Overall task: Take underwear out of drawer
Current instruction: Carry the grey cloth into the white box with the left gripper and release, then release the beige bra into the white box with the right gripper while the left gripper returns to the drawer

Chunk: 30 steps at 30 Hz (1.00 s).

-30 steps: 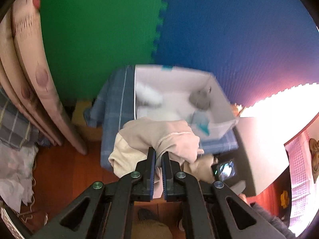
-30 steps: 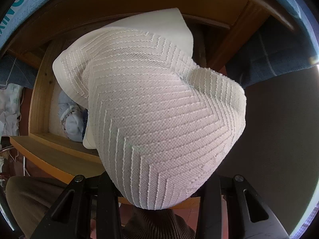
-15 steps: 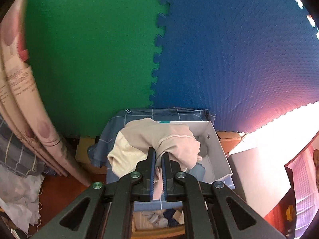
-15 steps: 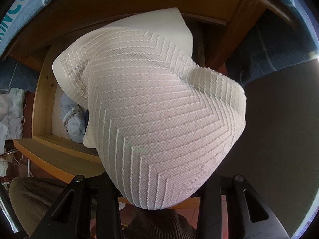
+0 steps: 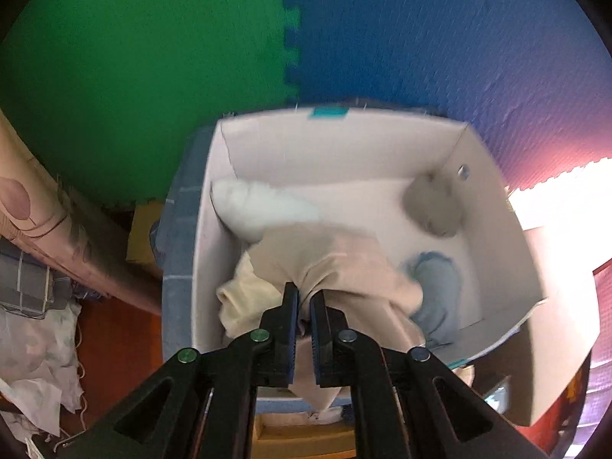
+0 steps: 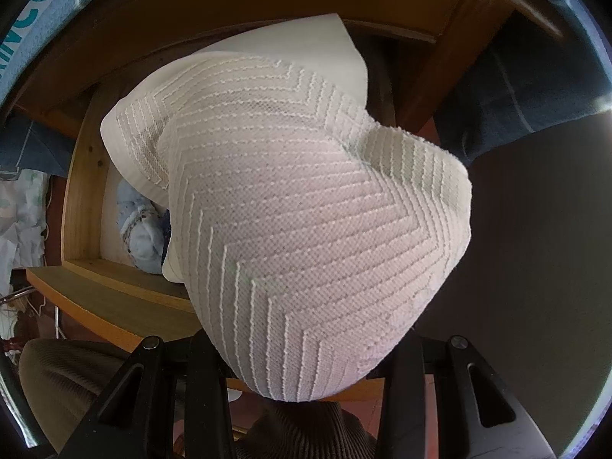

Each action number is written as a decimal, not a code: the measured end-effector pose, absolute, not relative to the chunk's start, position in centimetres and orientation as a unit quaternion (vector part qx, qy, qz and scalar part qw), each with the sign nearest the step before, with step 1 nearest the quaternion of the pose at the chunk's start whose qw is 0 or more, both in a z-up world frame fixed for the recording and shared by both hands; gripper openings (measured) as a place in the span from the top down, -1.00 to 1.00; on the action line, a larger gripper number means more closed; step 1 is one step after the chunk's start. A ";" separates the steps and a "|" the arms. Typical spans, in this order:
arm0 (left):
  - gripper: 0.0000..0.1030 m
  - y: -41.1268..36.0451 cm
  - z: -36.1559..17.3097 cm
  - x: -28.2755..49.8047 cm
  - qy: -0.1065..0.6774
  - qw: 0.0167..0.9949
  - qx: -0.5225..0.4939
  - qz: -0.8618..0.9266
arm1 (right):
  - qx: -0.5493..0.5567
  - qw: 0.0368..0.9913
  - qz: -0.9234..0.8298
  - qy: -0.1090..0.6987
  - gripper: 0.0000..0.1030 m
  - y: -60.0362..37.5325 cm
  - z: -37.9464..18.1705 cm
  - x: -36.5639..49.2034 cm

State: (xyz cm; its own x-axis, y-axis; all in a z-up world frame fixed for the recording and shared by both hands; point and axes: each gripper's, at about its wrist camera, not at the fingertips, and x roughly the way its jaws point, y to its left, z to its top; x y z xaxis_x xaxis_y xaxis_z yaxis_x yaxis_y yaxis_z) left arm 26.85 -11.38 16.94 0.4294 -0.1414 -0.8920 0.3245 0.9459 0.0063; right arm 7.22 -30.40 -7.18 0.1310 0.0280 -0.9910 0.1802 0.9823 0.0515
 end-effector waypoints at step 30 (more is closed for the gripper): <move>0.18 -7.7 22.4 20.9 0.447 0.880 0.096 -0.128 | 0.058 0.756 -0.061 0.649 0.31 -28.8 -6.8 7.1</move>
